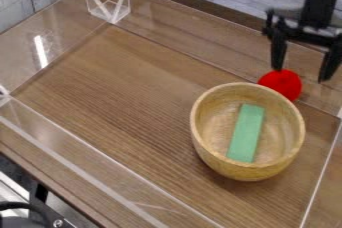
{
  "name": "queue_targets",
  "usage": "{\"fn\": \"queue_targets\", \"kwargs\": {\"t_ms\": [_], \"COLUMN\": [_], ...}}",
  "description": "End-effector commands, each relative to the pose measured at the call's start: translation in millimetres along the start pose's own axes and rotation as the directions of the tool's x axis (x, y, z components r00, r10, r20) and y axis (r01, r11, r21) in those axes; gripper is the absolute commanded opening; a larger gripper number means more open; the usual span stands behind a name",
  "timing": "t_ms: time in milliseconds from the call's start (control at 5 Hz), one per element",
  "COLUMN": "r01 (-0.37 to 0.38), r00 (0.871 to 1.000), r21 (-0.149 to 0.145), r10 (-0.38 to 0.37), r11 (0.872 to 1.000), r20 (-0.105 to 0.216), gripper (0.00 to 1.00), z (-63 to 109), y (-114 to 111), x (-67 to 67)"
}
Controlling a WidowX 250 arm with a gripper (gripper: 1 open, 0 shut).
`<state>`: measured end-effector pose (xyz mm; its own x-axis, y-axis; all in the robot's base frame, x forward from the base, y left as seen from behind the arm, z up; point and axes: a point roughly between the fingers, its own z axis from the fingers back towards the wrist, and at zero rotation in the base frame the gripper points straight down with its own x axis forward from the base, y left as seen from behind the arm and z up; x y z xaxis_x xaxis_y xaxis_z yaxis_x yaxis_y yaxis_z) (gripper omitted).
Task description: Move the red object to the left side of the table
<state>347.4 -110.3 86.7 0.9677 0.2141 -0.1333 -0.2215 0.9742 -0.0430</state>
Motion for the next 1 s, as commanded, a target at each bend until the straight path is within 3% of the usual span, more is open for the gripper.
{"fn": "queue_targets", "kwargs": {"t_ms": [0,200,600,800], "r01": [-0.061,-0.119,-0.162,-0.085], "r00": [0.996,0.989,0.981,0.991], "r21": [-0.057,-0.075,-0.09,-0.08], "r10": [0.065,0.124,0.171,0.093], "r11": [0.996,0.99,0.983,0.993], "r20": [0.064,0.075,0.095,0.099], "gripper": [1.0,1.0,1.0,1.0], "z": [2.6,-7.1,-23.0,-32.8], "y": [-3.3,5.9,21.5,16.7], "x": [24.0,32.4,34.3,34.6]}}
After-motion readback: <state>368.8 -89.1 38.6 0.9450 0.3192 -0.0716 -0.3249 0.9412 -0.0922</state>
